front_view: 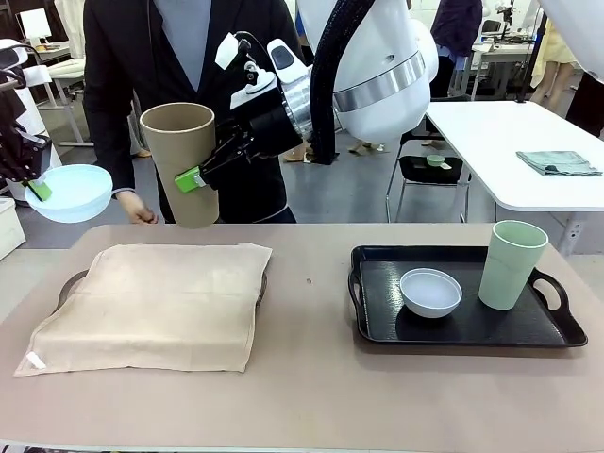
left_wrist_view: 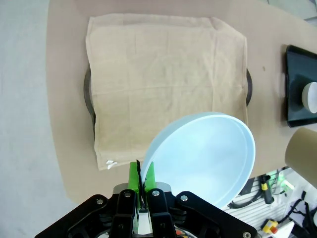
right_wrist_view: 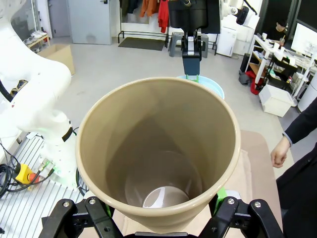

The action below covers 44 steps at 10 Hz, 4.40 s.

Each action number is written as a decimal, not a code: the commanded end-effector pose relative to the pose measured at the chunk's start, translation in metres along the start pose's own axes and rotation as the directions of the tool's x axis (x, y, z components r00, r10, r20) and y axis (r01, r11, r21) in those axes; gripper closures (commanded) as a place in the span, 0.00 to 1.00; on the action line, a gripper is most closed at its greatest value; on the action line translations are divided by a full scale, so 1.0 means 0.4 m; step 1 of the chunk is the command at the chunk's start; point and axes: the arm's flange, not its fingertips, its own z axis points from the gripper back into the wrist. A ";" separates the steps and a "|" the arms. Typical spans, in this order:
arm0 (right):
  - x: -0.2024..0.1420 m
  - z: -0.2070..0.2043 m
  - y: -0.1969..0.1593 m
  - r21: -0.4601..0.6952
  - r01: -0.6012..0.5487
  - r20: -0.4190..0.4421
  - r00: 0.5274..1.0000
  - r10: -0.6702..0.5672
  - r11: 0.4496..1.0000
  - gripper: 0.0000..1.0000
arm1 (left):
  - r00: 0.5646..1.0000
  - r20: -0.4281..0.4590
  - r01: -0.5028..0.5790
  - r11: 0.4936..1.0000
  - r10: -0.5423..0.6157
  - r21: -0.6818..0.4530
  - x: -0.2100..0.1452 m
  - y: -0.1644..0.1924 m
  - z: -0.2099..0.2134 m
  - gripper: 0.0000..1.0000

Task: Set up a tray with a mat and arrange the tableware.
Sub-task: Place the Picnic Bowl and Reusable plastic cup back onto the Handle tray in front of the human's position.

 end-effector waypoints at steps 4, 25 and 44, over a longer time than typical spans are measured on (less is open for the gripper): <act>0.001 -0.002 0.001 0.002 -0.016 0.001 1.000 0.016 1.000 0.21 | 1.000 0.018 0.003 1.000 -0.003 -0.001 0.001 0.001 0.000 1.00; -0.471 -0.242 -0.158 0.132 -0.117 -0.009 0.993 0.119 0.984 0.14 | 0.983 -0.178 0.032 0.999 -0.037 -0.035 0.040 0.035 -0.544 0.96; -0.544 -0.137 -0.130 0.189 0.227 -0.201 0.961 -0.189 0.955 0.00 | 0.971 -0.194 0.122 0.989 -0.137 -0.088 0.008 0.068 -0.461 0.00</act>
